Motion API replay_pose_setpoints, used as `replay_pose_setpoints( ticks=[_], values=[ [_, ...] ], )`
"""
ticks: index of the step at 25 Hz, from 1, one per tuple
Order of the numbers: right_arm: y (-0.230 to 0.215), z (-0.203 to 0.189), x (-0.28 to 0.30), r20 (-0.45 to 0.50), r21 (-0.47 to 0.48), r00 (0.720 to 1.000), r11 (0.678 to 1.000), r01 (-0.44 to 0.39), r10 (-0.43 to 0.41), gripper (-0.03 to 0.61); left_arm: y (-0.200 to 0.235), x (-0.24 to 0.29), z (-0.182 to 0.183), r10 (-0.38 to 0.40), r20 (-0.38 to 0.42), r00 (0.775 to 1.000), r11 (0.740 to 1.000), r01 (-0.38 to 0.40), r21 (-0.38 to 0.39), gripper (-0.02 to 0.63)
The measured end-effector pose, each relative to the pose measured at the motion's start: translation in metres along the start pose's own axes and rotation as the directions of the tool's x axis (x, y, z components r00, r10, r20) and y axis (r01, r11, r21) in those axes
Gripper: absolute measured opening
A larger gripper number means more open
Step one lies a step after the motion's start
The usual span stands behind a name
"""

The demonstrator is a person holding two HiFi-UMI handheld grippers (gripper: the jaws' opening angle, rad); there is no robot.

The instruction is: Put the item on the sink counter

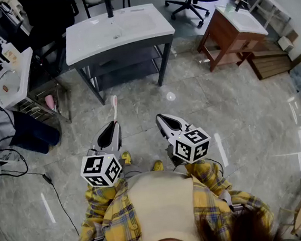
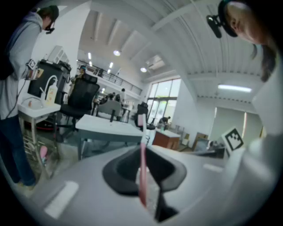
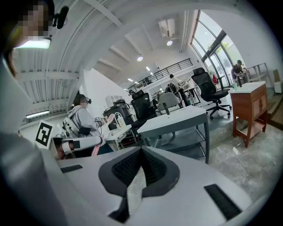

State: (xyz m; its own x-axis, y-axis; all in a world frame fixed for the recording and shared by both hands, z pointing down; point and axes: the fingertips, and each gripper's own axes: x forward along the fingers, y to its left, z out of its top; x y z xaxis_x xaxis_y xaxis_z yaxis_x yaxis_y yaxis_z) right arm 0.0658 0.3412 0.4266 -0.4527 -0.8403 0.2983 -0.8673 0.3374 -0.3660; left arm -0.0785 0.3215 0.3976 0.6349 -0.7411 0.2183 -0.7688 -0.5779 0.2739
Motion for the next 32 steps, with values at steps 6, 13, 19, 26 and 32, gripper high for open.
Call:
replay_pose_setpoints(
  ticks=[6, 13, 19, 26, 32],
  values=[
    [0.0, -0.002, -0.002, -0.009, 0.009, 1.0, 1.0, 0.005, -0.005, 0.012, -0.002, -0.005, -0.003, 0.007, -0.013, 1.0, 1.0, -0.007, -0.006, 0.04],
    [0.0, -0.001, -0.004, 0.004, 0.024, 1.0, 1.0, -0.02, 0.019, 0.012, -0.006, -0.007, -0.001, 0.018, 0.001, 1.0, 1.0, -0.018, -0.002, 0.04],
    [-0.005, -0.003, -0.01, -0.001, 0.028, 1.0, 0.999, -0.027, 0.027, 0.012, -0.015, -0.007, 0.0, 0.022, 0.013, 1.0, 1.0, -0.022, -0.003, 0.04],
    [-0.018, -0.004, -0.018, 0.004, 0.038, 1.0, 0.999, -0.025, 0.025, 0.012, -0.027, 0.004, -0.003, 0.017, 0.013, 1.0, 1.0, -0.017, 0.006, 0.04],
    [-0.025, -0.002, -0.021, -0.003, 0.026, 1.0, 0.999, -0.031, 0.031, 0.012, -0.032, 0.013, -0.002, 0.021, 0.018, 1.0, 1.0, -0.021, 0.008, 0.04]
  ],
)
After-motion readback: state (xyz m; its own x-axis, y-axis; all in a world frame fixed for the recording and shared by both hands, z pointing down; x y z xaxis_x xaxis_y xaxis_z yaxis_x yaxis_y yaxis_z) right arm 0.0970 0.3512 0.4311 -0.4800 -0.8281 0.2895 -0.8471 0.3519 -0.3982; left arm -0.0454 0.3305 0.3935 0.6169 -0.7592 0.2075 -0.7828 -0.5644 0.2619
